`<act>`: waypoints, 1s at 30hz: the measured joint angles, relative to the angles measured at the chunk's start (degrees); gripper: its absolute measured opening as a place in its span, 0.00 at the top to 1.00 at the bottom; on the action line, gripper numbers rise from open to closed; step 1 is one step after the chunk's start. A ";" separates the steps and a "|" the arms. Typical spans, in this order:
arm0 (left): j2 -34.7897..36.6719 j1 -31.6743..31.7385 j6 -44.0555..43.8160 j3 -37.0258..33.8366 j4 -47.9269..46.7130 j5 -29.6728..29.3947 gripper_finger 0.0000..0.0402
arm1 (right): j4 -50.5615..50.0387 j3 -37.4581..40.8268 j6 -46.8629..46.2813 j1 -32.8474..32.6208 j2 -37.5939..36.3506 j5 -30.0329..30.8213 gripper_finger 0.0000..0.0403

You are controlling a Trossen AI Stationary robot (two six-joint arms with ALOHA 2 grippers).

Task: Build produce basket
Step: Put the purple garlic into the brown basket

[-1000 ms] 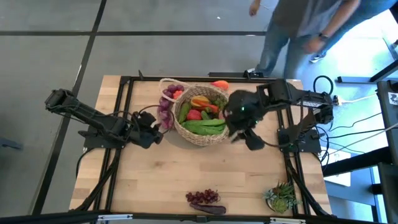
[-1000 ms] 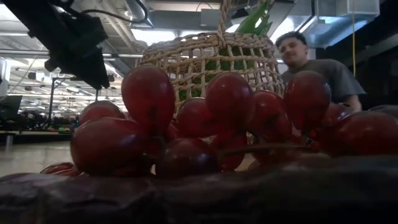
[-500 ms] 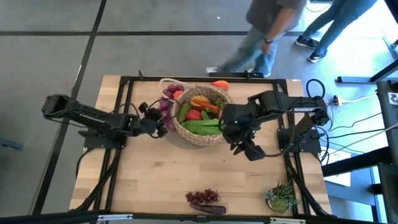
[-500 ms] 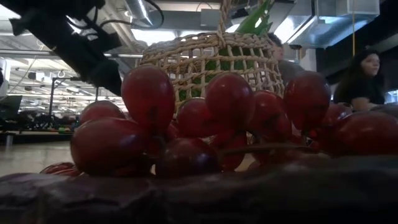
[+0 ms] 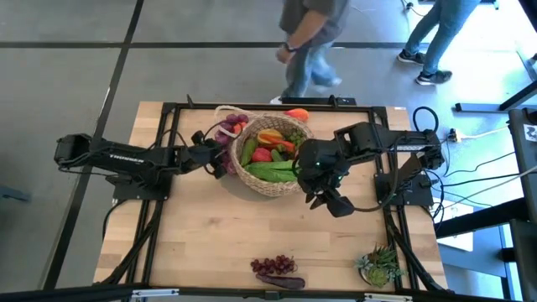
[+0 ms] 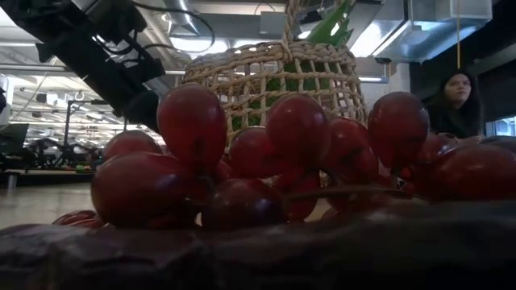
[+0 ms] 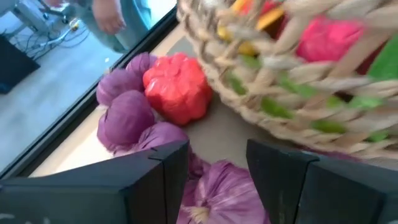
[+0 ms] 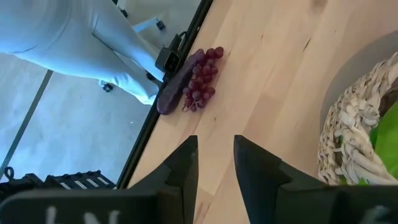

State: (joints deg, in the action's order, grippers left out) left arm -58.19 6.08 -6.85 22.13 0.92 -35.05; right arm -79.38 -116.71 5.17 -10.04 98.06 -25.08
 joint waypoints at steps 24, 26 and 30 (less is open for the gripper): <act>-4.74 2.81 -0.03 10.48 -29.51 -3.64 0.63 | 0.40 0.00 -1.86 0.00 0.00 0.11 0.76; -4.72 2.81 -0.04 11.88 -32.13 -3.59 0.63 | 0.40 0.00 -1.71 0.00 0.00 0.33 0.76; -4.67 2.81 1.75 14.65 -31.06 1.88 0.63 | 0.38 0.00 -1.66 0.01 0.00 2.61 0.76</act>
State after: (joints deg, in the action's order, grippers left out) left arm -62.86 8.88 -5.11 36.78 -30.15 -33.17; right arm -79.00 -116.71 3.51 -10.03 98.06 -22.48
